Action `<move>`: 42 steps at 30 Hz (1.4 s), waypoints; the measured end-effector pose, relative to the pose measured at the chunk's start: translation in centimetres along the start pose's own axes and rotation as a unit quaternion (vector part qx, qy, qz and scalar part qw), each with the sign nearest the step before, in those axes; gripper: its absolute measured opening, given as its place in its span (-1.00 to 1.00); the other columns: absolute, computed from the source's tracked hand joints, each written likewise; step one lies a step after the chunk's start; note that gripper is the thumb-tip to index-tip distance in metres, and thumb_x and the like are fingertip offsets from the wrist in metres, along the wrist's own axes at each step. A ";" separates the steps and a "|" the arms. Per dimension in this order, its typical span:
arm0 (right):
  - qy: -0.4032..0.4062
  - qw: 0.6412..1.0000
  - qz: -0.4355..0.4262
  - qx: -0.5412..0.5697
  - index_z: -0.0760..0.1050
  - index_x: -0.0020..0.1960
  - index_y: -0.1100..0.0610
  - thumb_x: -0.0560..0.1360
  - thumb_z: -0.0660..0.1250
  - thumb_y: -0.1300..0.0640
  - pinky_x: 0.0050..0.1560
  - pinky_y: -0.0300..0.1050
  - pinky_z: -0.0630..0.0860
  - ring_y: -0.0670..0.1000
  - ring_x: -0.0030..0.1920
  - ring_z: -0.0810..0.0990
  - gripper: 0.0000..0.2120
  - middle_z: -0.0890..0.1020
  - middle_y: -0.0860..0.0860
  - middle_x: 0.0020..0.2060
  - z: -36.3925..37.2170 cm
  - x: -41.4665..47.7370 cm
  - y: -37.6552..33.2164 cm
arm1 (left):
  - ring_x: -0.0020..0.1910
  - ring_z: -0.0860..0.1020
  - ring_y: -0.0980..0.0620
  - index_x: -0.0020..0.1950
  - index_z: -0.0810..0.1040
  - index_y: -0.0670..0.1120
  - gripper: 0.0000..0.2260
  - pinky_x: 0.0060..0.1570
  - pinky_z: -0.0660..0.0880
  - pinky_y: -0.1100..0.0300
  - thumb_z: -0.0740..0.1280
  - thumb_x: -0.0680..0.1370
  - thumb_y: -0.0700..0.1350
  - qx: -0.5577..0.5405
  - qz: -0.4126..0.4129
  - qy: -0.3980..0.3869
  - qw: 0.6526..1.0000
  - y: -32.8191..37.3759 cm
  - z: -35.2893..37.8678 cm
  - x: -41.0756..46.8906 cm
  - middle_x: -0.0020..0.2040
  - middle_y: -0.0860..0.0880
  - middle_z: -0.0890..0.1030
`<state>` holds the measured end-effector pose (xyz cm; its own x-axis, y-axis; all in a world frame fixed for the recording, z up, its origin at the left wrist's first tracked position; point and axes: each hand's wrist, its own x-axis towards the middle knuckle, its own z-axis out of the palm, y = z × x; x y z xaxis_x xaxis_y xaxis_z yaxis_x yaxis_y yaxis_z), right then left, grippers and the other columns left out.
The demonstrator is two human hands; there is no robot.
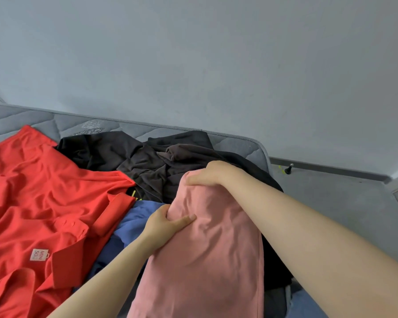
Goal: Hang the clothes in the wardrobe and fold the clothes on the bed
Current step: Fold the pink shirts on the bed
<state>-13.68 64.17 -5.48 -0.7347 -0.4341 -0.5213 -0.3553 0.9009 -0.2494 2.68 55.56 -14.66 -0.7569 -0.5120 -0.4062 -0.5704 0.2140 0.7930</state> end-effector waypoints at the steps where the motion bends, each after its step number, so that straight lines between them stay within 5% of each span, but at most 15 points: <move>1: -0.011 1.000 -0.005 0.005 0.50 0.25 0.10 0.37 0.32 -0.30 0.09 -0.03 0.47 0.16 0.17 0.53 -0.39 0.54 0.08 0.20 -0.2 0.3 -0.2 | -0.15 0.58 0.17 -0.06 0.54 0.05 -0.59 -0.28 0.42 0.33 0.50 0.30 0.28 -0.002 0.000 -0.004 1.000 0.0 -0.1 0.1 -0.13 0.10 0.63; 4: 0.021 0.975 -0.114 0.192 0.55 -0.20 0.07 0.43 0.42 0.10 -0.24 -0.22 0.40 -0.03 -0.26 0.50 -0.92 0.51 -0.04 -0.33 0.1 1.6 -0.2 | -0.12 0.59 0.19 0.00 0.54 0.07 -0.53 -0.26 0.44 0.35 0.51 0.25 0.31 -0.034 -0.008 -0.015 0.999 -0.3 -0.2 0.3 -0.08 0.12 0.64; 6: 0.065 0.950 -0.204 0.229 0.61 -0.12 0.08 0.47 0.41 0.18 -0.23 -0.27 0.40 -0.13 -0.28 0.50 -0.98 0.58 -0.08 -0.31 1.0 2.1 -0.4 | -0.11 0.61 0.20 0.04 0.54 0.08 -0.48 -0.25 0.46 0.35 0.52 0.22 0.32 -0.059 -0.016 -0.023 0.998 -0.5 -0.3 0.4 -0.07 0.13 0.65; 8: 0.101 0.939 -0.245 0.219 0.63 -0.05 0.14 0.51 0.38 0.19 -0.06 -0.15 0.43 -0.07 -0.15 0.54 -0.94 0.65 -0.03 -0.18 2.7 2.7 -0.2 | -0.12 0.63 0.21 0.04 0.55 0.09 -0.48 -0.24 0.49 0.35 0.55 0.20 0.30 -0.070 -0.018 -0.028 0.997 -0.8 -0.3 0.6 -0.07 0.12 0.67; 11: 0.159 0.943 -0.224 0.186 0.50 -0.21 0.01 0.51 0.38 0.06 -0.11 -0.10 0.36 -0.02 -0.19 0.49 -0.86 0.53 -0.13 -0.32 4.7 3.8 0.8 | -0.17 0.64 0.20 0.01 0.57 0.07 -0.52 -0.27 0.50 0.34 0.59 0.20 0.21 -0.085 -0.020 -0.017 0.996 -1.2 0.0 0.8 -0.12 0.10 0.68; 15: 0.240 0.954 -0.180 0.027 0.48 -0.07 0.04 0.52 0.22 -0.26 0.05 0.01 0.38 0.03 -0.04 0.57 -0.64 0.64 -0.04 -0.11 4.8 3.3 2.8 | -0.15 0.63 0.17 -0.02 0.58 0.05 -0.59 -0.24 0.51 0.29 0.61 0.23 0.10 -0.100 -0.014 0.007 0.995 -1.4 0.5 1.1 -0.14 0.10 0.68; 19: 0.238 0.957 -0.141 -0.089 0.43 -0.05 0.06 0.52 0.14 -0.34 0.10 0.03 0.39 0.07 0.04 0.58 -0.55 0.64 -0.03 -0.05 5.0 1.7 8.4 | -0.16 0.62 0.17 -0.03 0.58 0.04 -0.62 -0.27 0.48 0.31 0.60 0.25 0.11 -0.095 -0.010 0.004 0.995 -1.4 0.5 1.1 -0.14 0.09 0.67; 21: 0.226 0.968 -0.109 -0.024 0.45 -0.14 0.05 0.51 0.20 -0.33 -0.02 -0.01 0.39 0.09 -0.09 0.56 -0.57 0.60 -0.04 -0.21 5.0 1.0 10.8 | -0.14 0.62 0.14 -0.03 0.58 0.03 -0.62 -0.25 0.48 0.29 0.60 0.26 0.11 -0.091 -0.005 0.004 0.996 -1.5 0.5 1.0 -0.13 0.08 0.67; 24: 0.220 0.966 -0.114 0.077 0.21 -0.35 0.05 0.49 0.25 -0.30 -0.35 -0.08 0.23 0.02 -0.34 0.40 -0.50 0.39 -0.09 -0.44 4.3 0.8 11.9 | -0.13 0.62 0.14 -0.03 0.58 0.02 -0.63 -0.26 0.47 0.30 0.59 0.28 0.11 -0.089 -0.001 0.006 0.996 -1.4 0.5 1.0 -0.12 0.08 0.67; 28: 0.308 0.936 -0.170 -0.021 0.21 -0.31 0.04 0.57 0.12 -0.25 -0.39 -0.07 0.20 0.09 -0.34 0.47 -0.55 0.41 -0.09 -0.47 3.2 1.5 11.4 | -0.15 0.63 0.15 -0.03 0.58 0.03 -0.63 -0.26 0.48 0.30 0.58 0.28 0.11 -0.100 0.000 0.011 0.995 -1.4 0.6 0.9 -0.13 0.08 0.68; 30: 0.346 0.923 -0.158 -0.050 0.28 -0.24 0.06 0.58 0.13 -0.24 -0.32 -0.08 0.27 0.11 -0.27 0.55 -0.59 0.51 -0.05 -0.41 2.9 2.2 11.1 | -0.15 0.64 0.14 -0.03 0.59 0.03 -0.63 -0.25 0.50 0.28 0.58 0.28 0.12 -0.103 -0.003 0.012 0.995 -1.4 0.6 1.0 -0.13 0.07 0.68; 33: 0.299 0.951 -0.064 -0.054 0.43 -0.03 0.10 0.56 0.16 -0.25 -0.03 0.00 0.42 0.11 -0.03 0.60 -0.60 0.63 0.03 -0.11 3.4 3.2 10.5 | -0.14 0.63 0.13 -0.02 0.59 0.04 -0.64 -0.24 0.50 0.27 0.57 0.29 0.13 -0.096 -0.003 0.016 0.995 -1.4 0.6 1.1 -0.13 0.08 0.68; 35: 0.287 0.958 0.003 0.024 0.45 0.19 0.14 0.56 0.18 -0.23 0.16 0.07 0.41 0.15 0.16 0.52 -0.54 0.57 0.10 0.12 4.4 2.8 10.5 | -0.15 0.63 0.14 -0.02 0.59 0.04 -0.64 -0.26 0.50 0.29 0.58 0.29 0.13 -0.097 -0.004 0.016 0.995 -1.4 0.7 1.2 -0.13 0.08 0.68; 38: 0.317 0.921 0.027 0.225 0.26 0.45 0.20 0.54 0.27 -0.15 0.32 0.04 0.34 0.16 0.36 0.37 -0.38 0.40 0.17 0.36 7.2 -0.1 11.1 | -0.19 0.63 0.17 -0.03 0.58 0.06 -0.63 -0.32 0.48 0.34 0.58 0.27 0.15 -0.099 -0.010 0.018 0.995 -1.4 0.7 1.1 -0.16 0.10 0.68; 42: 0.213 0.874 0.095 0.426 0.34 0.34 0.17 0.46 0.32 -0.26 0.08 -0.13 0.50 0.00 0.12 0.55 -0.35 0.52 0.06 0.26 11.5 -5.2 12.1 | -0.20 0.64 0.16 -0.03 0.57 0.08 -0.60 -0.33 0.48 0.32 0.57 0.25 0.18 -0.096 -0.010 0.015 0.995 -1.2 0.4 0.9 -0.17 0.11 0.67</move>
<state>-7.52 77.35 -15.14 -0.9467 -0.0745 -0.3134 0.2224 0.5525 -0.8033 2.55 55.21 -16.18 -0.7348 -0.5391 -0.4117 -0.5113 0.0413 0.8584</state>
